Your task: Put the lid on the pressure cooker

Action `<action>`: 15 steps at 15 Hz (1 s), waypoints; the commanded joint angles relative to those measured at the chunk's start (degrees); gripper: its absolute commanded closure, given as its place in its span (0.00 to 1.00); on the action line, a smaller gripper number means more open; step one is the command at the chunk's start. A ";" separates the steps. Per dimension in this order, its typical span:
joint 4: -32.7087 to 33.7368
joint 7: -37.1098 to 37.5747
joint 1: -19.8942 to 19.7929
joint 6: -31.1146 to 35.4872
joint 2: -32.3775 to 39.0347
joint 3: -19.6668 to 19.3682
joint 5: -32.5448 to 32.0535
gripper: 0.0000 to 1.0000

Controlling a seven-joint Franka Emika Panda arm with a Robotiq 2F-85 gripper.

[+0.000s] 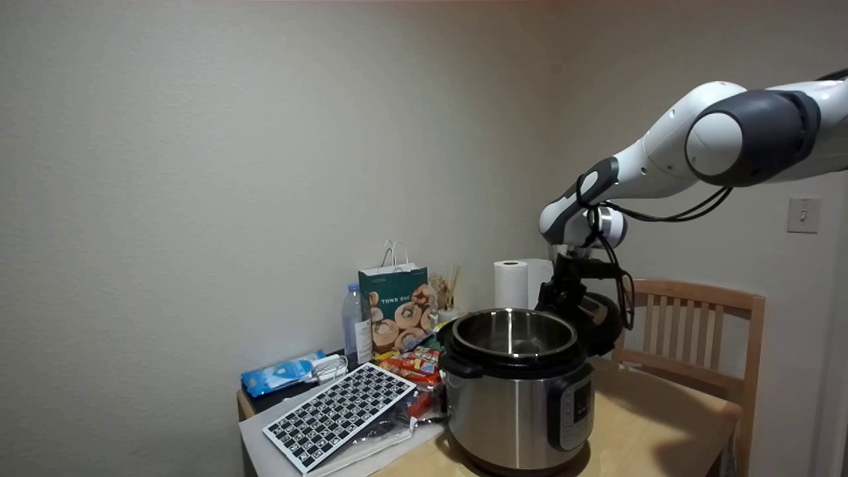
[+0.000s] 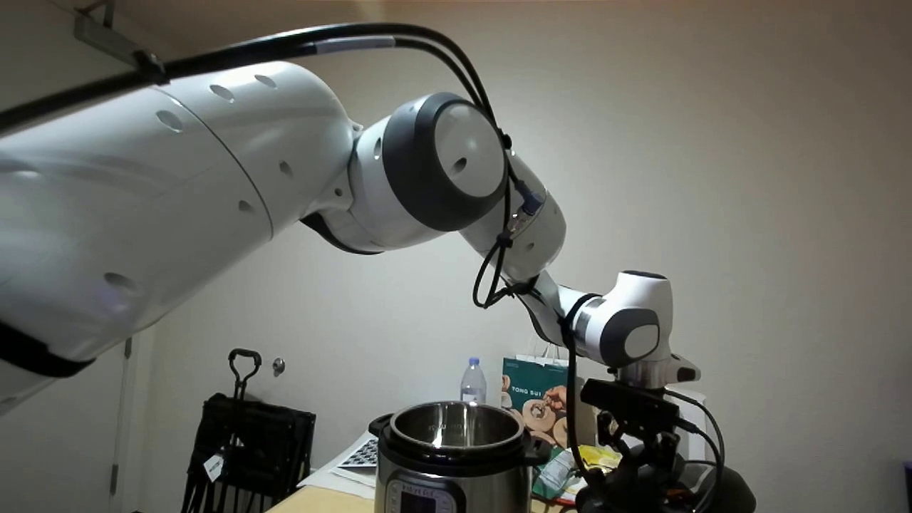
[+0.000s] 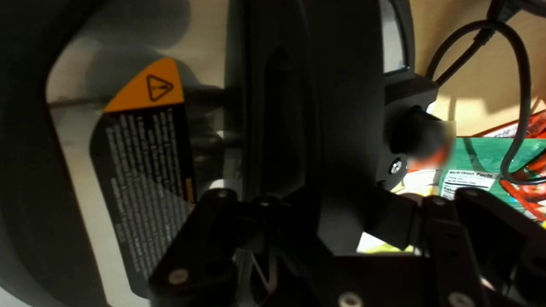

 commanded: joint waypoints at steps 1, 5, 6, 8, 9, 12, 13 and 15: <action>-6.99 -2.80 0.33 6.01 -6.20 1.02 0.70 0.97; -18.33 -2.75 1.12 22.01 -13.76 3.04 -1.83 0.97; -20.96 -1.98 1.43 26.05 -15.63 3.32 -2.28 0.97; -26.50 0.02 2.22 33.98 -19.57 3.19 -3.23 0.97; -29.16 1.64 3.18 37.53 -21.48 2.24 -4.11 0.97; -36.85 7.28 5.90 46.66 -27.26 -1.60 -7.27 0.97; -29.55 3.90 4.22 41.70 -19.89 0.98 -4.73 0.97; -31.60 4.46 4.51 41.35 -21.23 0.50 -5.04 0.88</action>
